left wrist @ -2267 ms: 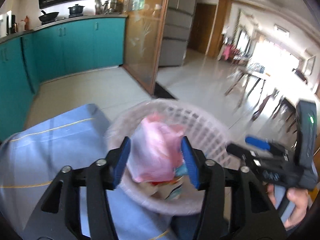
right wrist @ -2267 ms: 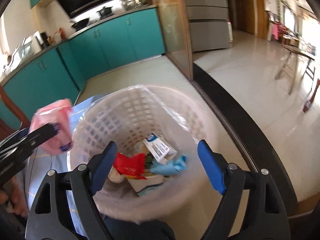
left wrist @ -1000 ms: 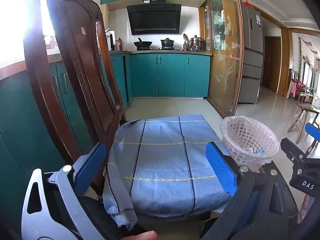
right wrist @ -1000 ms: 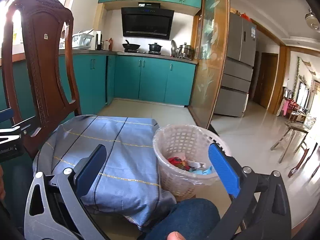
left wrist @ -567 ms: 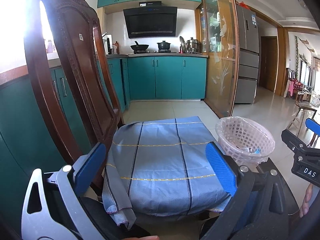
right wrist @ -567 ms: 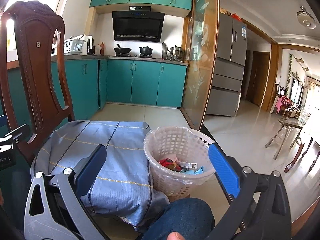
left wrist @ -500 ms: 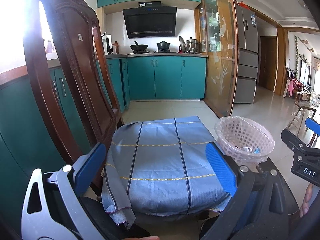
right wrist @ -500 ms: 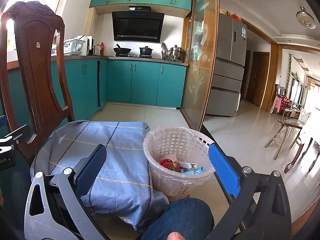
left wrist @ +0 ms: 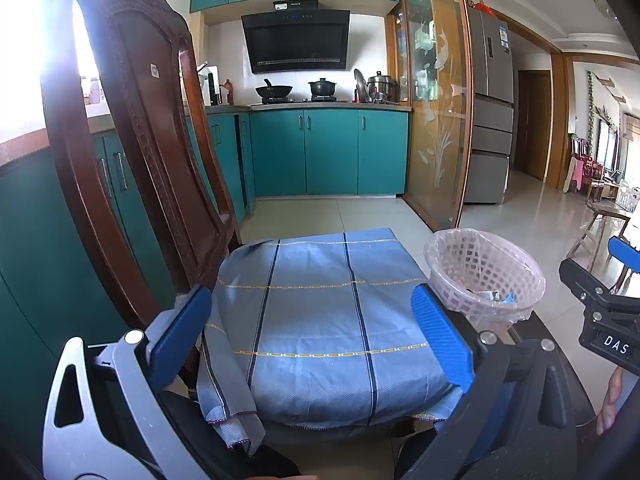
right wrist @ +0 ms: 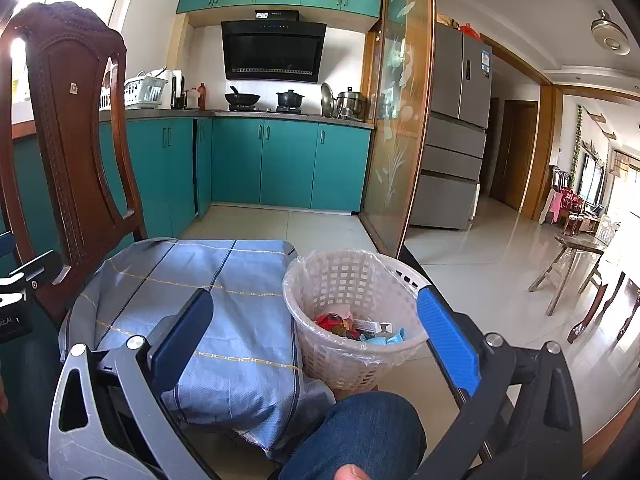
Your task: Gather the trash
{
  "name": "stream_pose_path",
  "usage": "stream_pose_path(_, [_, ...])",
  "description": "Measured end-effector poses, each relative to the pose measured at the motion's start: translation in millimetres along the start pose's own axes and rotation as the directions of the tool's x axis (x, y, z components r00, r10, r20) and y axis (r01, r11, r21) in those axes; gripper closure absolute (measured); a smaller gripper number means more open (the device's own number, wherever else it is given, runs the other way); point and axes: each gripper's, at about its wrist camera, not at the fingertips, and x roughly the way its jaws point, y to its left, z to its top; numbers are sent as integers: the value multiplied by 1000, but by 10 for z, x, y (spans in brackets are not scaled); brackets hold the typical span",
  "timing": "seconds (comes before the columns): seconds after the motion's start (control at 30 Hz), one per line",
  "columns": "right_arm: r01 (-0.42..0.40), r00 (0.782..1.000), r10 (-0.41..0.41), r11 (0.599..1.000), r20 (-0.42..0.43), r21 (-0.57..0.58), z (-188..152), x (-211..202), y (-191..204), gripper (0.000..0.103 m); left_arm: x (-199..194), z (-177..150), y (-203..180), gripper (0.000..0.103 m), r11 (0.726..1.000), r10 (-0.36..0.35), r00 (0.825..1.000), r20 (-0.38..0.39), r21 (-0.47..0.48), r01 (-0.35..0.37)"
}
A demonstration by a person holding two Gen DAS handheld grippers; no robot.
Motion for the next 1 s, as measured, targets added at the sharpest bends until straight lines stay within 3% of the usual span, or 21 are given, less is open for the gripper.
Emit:
stream_pose_path(0.83, [4, 1000, -4, 1000, -13, 2, -21, 19, -7, 3, 61, -33, -34, 3, 1000, -7, 1000, -17, -1, 7])
stream_pose_path(1.0, [5, 999, -5, 1000, -32, 8, -41, 69, -6, 3, 140, -73, -33, 3, 999, -37, 998, -55, -5, 37])
